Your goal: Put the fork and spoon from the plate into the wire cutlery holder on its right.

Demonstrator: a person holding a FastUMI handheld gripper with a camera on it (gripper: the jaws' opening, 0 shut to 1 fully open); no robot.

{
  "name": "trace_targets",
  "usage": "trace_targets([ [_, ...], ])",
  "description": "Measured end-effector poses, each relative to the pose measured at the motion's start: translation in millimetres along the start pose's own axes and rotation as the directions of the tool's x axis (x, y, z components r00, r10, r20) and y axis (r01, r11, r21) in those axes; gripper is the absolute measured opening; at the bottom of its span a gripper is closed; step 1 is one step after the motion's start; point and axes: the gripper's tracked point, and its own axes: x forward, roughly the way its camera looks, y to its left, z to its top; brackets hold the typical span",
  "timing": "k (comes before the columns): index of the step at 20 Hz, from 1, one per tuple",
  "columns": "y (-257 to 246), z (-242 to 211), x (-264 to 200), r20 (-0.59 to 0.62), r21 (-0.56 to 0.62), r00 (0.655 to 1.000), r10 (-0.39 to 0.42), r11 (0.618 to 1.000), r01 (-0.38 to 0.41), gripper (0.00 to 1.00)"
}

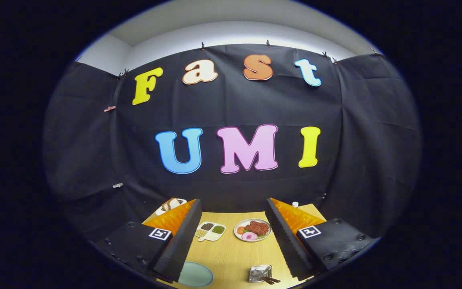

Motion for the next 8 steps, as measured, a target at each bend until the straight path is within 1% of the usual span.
trace_targets([
  [8,-1.1,-9.8,0.4,-0.019,-0.01,1.0,-0.005,1.0,0.005,0.99],
])
